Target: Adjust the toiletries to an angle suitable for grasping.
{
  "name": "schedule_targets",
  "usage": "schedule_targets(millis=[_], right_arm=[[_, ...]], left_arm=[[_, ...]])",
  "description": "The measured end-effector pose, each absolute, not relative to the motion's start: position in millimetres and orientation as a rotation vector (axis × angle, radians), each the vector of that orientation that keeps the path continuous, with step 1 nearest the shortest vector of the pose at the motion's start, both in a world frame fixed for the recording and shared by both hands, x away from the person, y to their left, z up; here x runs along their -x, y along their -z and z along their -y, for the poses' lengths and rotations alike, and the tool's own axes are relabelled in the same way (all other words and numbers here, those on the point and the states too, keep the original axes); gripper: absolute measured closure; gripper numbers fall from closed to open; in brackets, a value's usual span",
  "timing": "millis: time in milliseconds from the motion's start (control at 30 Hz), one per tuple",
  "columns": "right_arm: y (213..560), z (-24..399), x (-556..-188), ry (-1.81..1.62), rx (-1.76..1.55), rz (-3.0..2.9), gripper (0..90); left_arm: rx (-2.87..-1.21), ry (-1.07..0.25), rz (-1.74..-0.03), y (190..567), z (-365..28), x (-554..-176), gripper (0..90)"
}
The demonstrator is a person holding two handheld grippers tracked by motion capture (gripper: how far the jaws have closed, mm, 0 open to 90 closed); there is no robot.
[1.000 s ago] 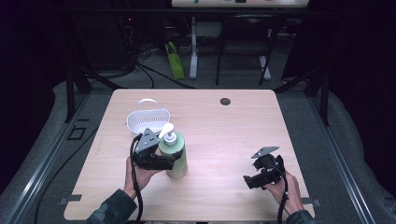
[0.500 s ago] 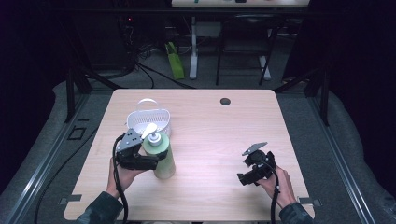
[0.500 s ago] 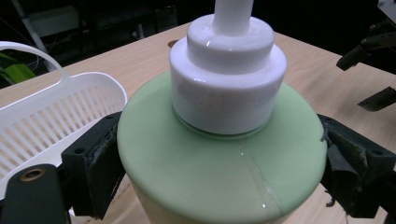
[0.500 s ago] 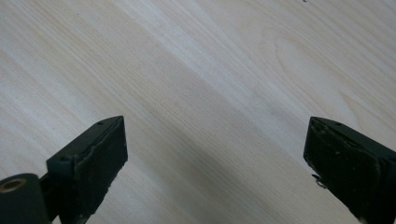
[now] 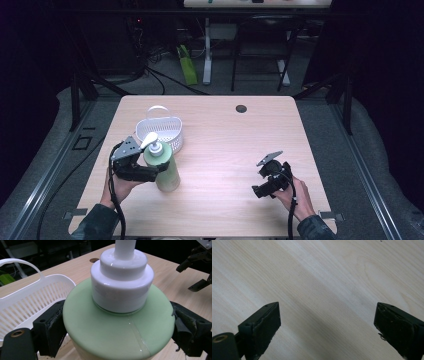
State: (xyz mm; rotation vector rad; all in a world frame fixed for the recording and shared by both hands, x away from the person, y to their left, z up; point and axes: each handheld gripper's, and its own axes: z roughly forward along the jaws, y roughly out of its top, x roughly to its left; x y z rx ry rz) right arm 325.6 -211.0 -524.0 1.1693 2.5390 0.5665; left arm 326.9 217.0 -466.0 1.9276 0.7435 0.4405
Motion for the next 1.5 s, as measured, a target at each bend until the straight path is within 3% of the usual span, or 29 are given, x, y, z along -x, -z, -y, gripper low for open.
schedule_targets(millis=[667, 933, 1500], right_arm=[[526, 205, -327, -0.571, -1.168, -2.570, 6.3], [524, 209, -323, -0.557, -1.183, -2.552, 6.0], [522, 212, -321, -0.537, -1.181, -2.535, 6.1]], left_arm=[[-1.927, -0.490, -0.757, 467, -221, -320, 11.2], [-1.898, -0.503, -0.813, 461, -214, -315, 0.8], [-1.804, -0.546, -0.858, 449, -217, -305, 0.6]])
